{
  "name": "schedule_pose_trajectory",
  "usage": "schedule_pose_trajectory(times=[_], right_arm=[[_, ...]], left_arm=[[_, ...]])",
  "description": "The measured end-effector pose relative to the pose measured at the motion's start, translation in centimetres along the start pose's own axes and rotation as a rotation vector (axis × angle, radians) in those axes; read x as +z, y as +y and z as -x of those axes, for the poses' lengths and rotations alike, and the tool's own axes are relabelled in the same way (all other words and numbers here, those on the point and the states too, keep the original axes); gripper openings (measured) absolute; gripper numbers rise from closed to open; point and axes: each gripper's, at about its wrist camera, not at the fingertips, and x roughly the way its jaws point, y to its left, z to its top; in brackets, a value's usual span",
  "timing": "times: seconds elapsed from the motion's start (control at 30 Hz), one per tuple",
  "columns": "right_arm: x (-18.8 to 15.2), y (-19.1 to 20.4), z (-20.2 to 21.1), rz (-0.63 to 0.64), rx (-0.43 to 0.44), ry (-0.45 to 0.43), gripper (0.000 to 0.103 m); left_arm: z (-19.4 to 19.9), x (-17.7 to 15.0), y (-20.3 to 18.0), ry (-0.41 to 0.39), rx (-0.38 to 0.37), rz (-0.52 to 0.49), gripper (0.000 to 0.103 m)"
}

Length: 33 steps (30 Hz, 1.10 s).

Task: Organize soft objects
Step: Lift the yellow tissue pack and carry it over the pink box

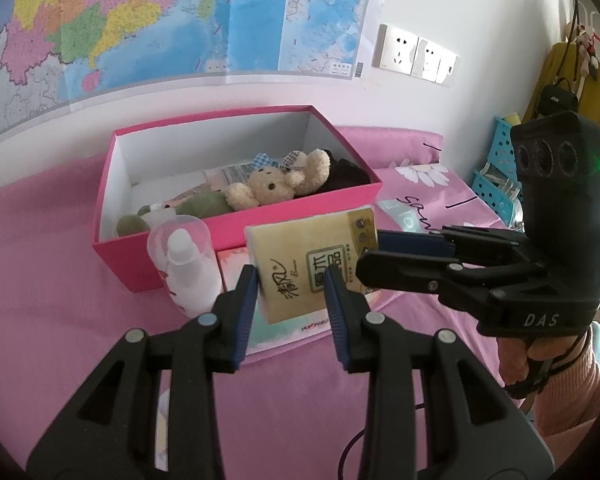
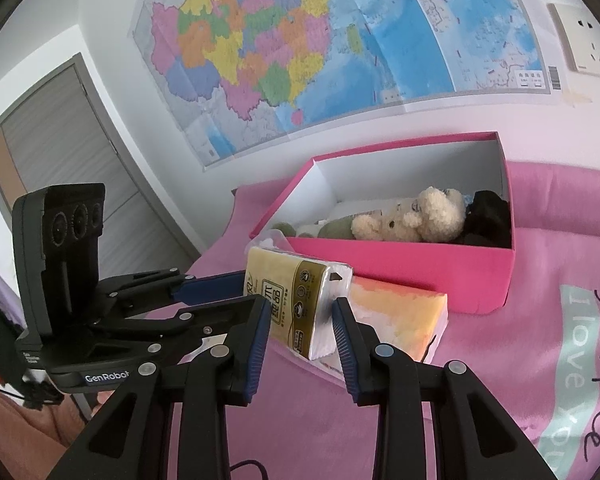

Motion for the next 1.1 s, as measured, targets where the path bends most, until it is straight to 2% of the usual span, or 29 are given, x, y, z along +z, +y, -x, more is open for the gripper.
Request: schedule_pose_trajectory(times=[1.1], right_arm=[[4.6,-0.7,-1.5,0.024,-0.01,-0.059,0.033]], left_arm=[[-2.6,4.1,2.8,-0.022,0.021,0.04,0.036]])
